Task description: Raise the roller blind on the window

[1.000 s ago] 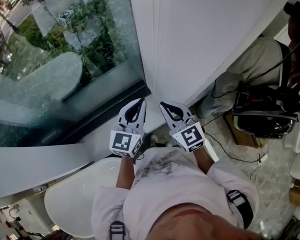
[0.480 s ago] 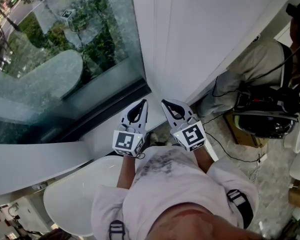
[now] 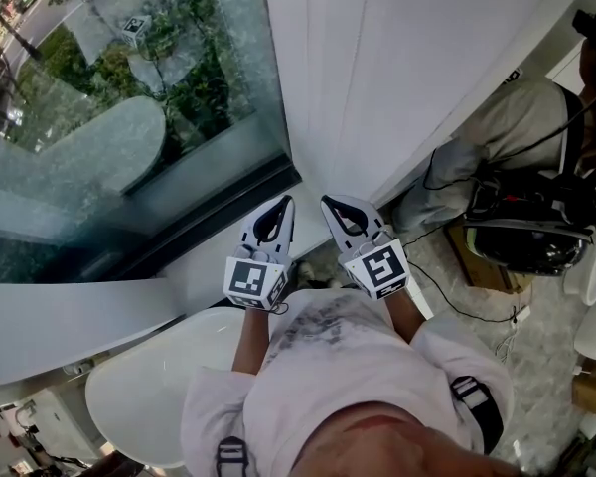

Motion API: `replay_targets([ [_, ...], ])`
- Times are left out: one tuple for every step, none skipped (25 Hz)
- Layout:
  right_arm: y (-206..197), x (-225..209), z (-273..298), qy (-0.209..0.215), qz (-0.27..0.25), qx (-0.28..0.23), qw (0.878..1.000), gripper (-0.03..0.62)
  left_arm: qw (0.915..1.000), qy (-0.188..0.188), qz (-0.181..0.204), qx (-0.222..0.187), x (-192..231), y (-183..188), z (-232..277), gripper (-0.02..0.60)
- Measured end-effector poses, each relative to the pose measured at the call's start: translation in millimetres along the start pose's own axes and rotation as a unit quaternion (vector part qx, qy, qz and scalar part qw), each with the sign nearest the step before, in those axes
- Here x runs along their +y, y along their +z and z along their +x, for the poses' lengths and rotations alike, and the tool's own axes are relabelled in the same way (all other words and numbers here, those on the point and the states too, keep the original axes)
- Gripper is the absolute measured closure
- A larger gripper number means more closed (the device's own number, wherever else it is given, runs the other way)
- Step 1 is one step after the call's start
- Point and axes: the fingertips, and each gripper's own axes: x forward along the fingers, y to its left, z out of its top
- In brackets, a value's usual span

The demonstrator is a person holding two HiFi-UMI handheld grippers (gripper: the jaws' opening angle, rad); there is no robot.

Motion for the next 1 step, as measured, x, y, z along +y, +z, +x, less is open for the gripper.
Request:
replay_targets([
  [-1.4,-0.1,-0.2,-0.001,0.000,0.002,1.000,0.534,1.0000,0.000,0.000,-0.001,0.0,-0.1,-0.2,0.574],
])
